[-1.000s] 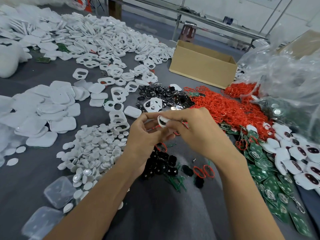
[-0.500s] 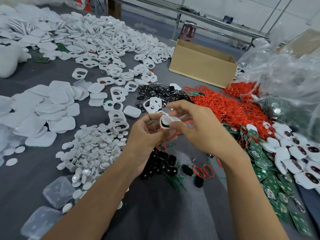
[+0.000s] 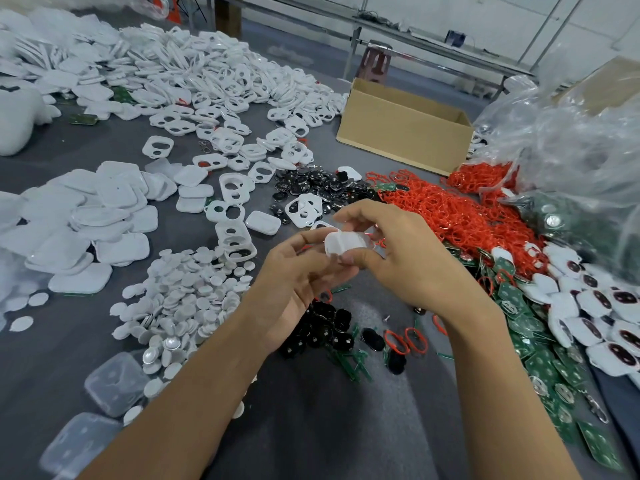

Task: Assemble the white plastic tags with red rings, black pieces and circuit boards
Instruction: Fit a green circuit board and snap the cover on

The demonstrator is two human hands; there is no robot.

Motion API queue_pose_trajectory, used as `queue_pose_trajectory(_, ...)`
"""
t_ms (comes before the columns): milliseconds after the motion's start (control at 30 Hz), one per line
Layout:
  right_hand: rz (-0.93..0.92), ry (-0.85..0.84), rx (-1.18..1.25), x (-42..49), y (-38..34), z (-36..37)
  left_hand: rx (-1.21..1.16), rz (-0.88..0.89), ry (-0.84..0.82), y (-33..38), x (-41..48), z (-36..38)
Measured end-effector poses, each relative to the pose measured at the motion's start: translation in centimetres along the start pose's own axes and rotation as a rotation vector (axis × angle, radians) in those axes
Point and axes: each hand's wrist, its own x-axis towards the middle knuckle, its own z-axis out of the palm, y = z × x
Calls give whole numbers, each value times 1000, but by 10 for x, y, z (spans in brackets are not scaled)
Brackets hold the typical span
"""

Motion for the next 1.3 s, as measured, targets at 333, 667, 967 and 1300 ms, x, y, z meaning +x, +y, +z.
queue_pose_trajectory(333,12,-73,-6,-2,-2,-2,-30,-41,-23,-1,1,-1)
queue_pose_trajectory(667,32,-136,-68,-3,-2,-1,-10,-78,-17,-2,2,-3)
queue_pose_trajectory(967,80,-189,155,-6,1,-5,-11,-103,-19,-1,0,-2)
queue_pose_trajectory(1300,77,-139,154,-7,1,-8,-40,-103,-21,-2,0,-1)
